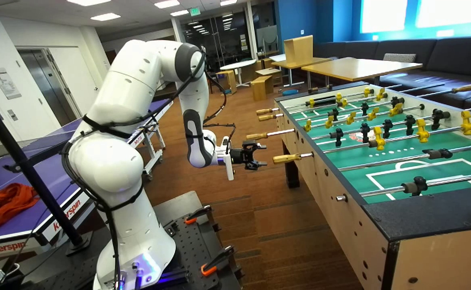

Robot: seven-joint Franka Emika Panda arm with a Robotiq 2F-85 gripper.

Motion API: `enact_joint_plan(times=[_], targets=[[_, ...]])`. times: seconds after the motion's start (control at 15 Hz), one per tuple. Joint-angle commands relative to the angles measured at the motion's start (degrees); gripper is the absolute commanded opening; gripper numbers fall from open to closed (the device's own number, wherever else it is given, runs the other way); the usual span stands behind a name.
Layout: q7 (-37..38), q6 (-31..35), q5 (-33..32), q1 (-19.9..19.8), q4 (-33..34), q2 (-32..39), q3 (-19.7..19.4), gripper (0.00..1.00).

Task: Rotate the third rod forward

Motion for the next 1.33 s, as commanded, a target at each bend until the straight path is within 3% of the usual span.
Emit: enact_joint_plan(times=[0.0,0.27,0.67,1.27], targets=[[0.83,-2.5,-4.75,0.02,0.83,2.69,0.0,1.0],[2.05,-6.74,-8.11,0.11,1.6,5.65,0.02,1.0],[6.24,-12.02,-6.43,-1.66,3.22,9.96,0.91,1.0],[5.15,-11.48,-8.26,-3.73,4.22,10.04,0.28,1.0]])
